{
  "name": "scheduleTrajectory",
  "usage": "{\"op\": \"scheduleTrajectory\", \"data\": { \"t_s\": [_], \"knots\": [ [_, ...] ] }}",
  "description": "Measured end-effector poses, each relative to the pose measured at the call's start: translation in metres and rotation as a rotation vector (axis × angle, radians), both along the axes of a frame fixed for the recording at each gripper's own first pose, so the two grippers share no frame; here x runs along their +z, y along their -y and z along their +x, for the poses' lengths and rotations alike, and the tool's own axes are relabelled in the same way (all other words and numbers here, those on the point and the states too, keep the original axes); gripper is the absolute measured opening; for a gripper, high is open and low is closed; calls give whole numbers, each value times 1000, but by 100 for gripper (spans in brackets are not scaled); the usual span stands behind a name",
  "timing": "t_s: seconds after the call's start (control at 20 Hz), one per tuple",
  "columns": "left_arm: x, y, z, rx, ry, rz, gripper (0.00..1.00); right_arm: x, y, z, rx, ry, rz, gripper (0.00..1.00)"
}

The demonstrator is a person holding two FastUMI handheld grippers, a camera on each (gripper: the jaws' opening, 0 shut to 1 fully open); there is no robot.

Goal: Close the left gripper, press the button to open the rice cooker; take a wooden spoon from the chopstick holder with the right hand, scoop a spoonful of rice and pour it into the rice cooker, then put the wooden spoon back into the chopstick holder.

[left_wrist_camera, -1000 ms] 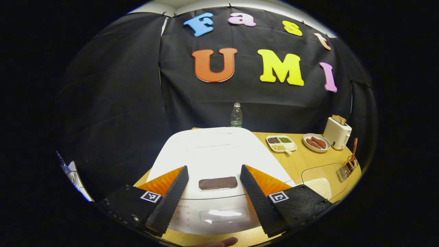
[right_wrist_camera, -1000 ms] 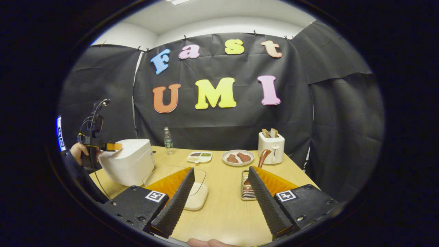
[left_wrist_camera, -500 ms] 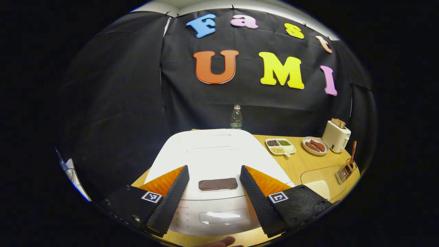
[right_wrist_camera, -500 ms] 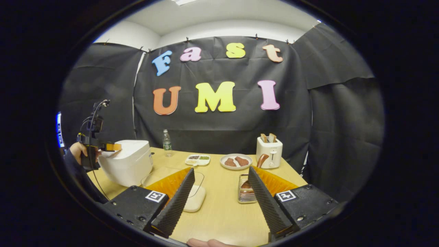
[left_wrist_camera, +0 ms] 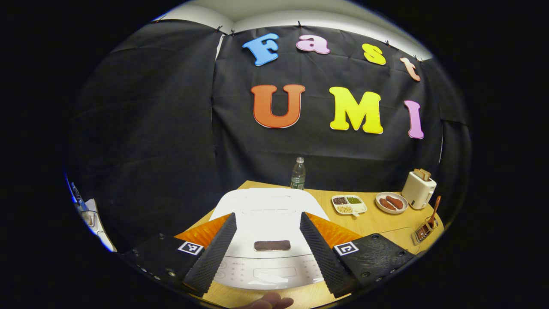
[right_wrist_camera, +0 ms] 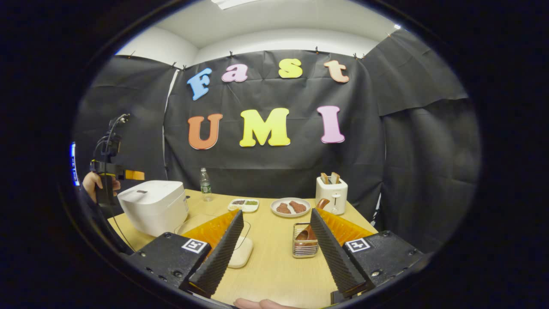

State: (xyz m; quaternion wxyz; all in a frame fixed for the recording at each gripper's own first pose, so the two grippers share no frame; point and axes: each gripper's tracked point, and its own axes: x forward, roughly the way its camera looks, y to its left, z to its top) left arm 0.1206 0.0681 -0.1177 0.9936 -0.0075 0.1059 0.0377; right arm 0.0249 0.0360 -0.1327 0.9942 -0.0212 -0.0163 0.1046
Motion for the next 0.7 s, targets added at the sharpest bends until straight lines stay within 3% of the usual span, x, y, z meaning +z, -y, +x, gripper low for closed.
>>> {"op": "scheduleTrajectory", "data": {
  "t_s": [0.35, 0.7],
  "knots": [
    [55, 25, -57, -38, 133, 35, 95, 26, 6, -9, -49, 65, -4, 100],
    [82, 73, -119, -140, 284, 55, 95, 48, 5, -28, -114, 140, -21, 99]
  ]
}}
